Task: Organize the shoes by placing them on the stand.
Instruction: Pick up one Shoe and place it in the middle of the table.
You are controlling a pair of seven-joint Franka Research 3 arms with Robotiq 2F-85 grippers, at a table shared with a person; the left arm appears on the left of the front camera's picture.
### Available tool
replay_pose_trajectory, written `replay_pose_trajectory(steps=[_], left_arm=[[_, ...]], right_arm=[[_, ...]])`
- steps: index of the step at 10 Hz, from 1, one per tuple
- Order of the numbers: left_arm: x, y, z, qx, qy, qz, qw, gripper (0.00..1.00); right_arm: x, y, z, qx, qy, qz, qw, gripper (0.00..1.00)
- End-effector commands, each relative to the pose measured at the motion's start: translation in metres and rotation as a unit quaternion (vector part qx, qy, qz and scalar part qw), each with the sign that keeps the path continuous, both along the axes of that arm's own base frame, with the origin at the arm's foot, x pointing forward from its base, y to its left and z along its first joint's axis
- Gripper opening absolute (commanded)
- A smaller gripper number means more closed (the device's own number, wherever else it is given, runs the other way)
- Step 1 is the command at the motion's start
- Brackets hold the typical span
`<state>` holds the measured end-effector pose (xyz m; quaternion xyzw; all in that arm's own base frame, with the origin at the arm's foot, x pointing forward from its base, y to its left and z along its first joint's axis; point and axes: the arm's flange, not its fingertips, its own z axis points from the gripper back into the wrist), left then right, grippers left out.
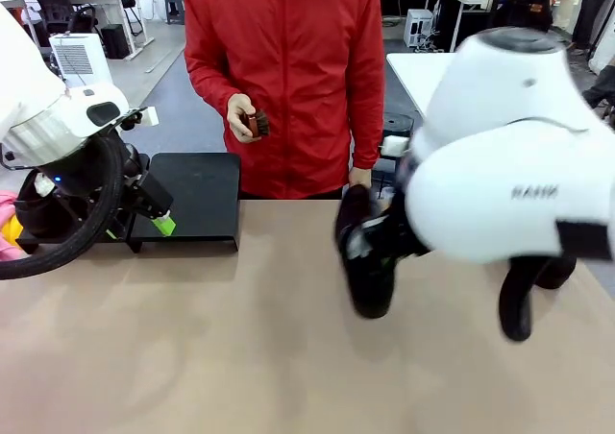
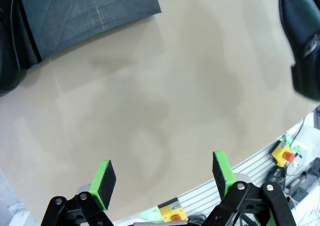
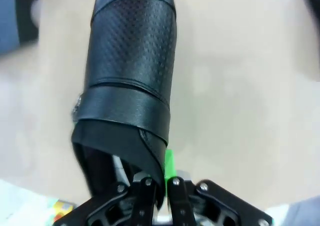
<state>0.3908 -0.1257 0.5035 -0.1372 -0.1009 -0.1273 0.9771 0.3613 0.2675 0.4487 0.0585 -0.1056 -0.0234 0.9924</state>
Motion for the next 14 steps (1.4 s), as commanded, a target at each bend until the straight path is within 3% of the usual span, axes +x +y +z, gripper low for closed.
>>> replay_pose_trajectory(steps=[1, 3, 7, 12, 13, 14], left_arm=[[-0.001, 0.002, 0.0, -0.01, 0.0, -0.005, 1.0, 1.0], [-0.001, 0.002, 0.0, -0.01, 0.0, -0.005, 1.0, 1.0], [-0.001, 0.002, 0.0, -0.01, 0.0, -0.005, 1.0, 1.0], [-0.001, 0.002, 0.0, -0.01, 0.0, -0.005, 1.0, 1.0], [-0.001, 0.002, 0.0, -0.01, 0.0, -0.005, 1.0, 1.0], [-0.001, 0.002, 0.0, -0.01, 0.0, -0.005, 1.0, 1.0]], right_arm=[[-0.008, 0.055, -0.021, -0.016, 0.016, 0.025, 0.999, 0.0], [-0.021, 0.082, -0.042, 0.002, 0.02, -0.031, 0.999, 0.0], [-0.028, 0.09, -0.07, 0.024, 0.011, -0.057, 0.998, 0.0], [-0.005, 0.089, -0.102, 0.027, 0.021, -0.021, 0.999, 0.0], [-0.004, 0.087, -0.105, 0.028, 0.026, -0.025, 0.999, 0.03], [-0.005, 0.088, -0.108, 0.031, 0.033, -0.026, 0.999, 0.2]])
